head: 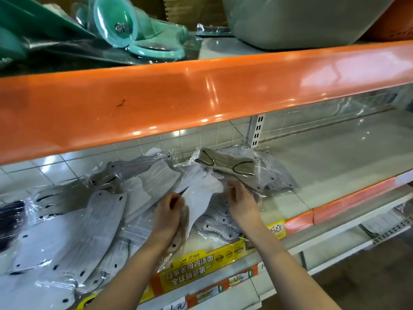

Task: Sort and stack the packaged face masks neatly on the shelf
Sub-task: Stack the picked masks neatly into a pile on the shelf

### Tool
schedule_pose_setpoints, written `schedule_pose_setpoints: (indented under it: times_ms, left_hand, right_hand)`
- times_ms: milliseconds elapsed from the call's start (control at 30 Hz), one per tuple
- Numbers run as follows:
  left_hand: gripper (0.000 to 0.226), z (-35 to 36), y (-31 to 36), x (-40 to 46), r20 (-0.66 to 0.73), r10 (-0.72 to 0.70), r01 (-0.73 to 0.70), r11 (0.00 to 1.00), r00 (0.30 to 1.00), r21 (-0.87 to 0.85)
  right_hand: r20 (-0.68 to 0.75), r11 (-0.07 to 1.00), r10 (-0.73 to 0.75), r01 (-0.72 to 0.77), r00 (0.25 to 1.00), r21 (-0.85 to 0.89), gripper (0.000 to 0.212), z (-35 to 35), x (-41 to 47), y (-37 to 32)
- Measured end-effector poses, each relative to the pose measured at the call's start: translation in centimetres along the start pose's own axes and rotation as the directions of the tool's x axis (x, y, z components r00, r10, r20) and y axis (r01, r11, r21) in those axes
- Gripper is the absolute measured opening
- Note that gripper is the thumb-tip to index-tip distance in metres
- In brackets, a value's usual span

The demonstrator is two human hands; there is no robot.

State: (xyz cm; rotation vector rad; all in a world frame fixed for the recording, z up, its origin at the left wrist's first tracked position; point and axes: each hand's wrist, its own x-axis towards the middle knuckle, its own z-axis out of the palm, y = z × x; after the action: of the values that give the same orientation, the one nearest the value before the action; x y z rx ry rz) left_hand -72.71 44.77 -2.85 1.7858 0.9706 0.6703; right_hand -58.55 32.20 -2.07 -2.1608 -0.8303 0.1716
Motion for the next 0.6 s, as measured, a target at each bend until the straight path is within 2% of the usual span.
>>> schedule_pose_setpoints:
  times_ms: [67, 200, 300, 400, 500, 567, 600]
  left_hand:
    - [0.02, -0.2, 0.3, 0.1, -0.003, -0.038, 0.038, 0.998, 0.999, -0.04]
    - [0.016, -0.5, 0.5, 0.2, 0.02, -0.091, 0.093, 0.985, 0.996, -0.143]
    - [0.029, -0.4, 0.7, -0.2, 0.011, -0.031, 0.031, 0.999, 0.999, -0.026]
    - [0.031, -0.3, 1.5, -0.7, 0.113, 0.014, -0.018, 0.999, 0.993, 0.033]
    - [0.021, -0.5, 1.7, -1.1, 0.207, -0.051, 0.076, 0.991, 0.977, -0.114]
    - [0.015, -0.6, 2.0, -1.3, 0.202, -0.095, 0.155, 0.94, 0.975, -0.305]
    - [0.026, -0.7, 2.3, -1.4, 0.197, -0.118, 0.192, 0.887, 0.973, -0.419]
  right_hand:
    - [0.057, 0.995, -0.097, 0.098, 0.994, -0.013, 0.024, 0.5, -0.6, -0.2]
    - [0.181, 0.982, -0.168, 0.18, 0.969, -0.053, 0.031, 0.7, -1.7, -1.4]
    - [0.238, 0.979, -0.199, 0.206, 0.95, -0.002, 0.045, 1.0, -2.3, -3.2]
    - [0.272, 0.966, -0.258, 0.243, 0.927, 0.088, 0.05, 2.6, -2.6, -4.7]
    - [0.262, 0.958, -0.277, 0.288, 0.924, -0.004, 0.077, 3.7, -2.7, -5.5]
    - [0.249, 0.964, -0.235, 0.258, 0.939, -0.065, 0.077, 3.9, -2.5, -5.8]
    - [0.206, 0.96, -0.242, 0.265, 0.948, -0.092, 0.074, 4.2, -2.3, -5.7]
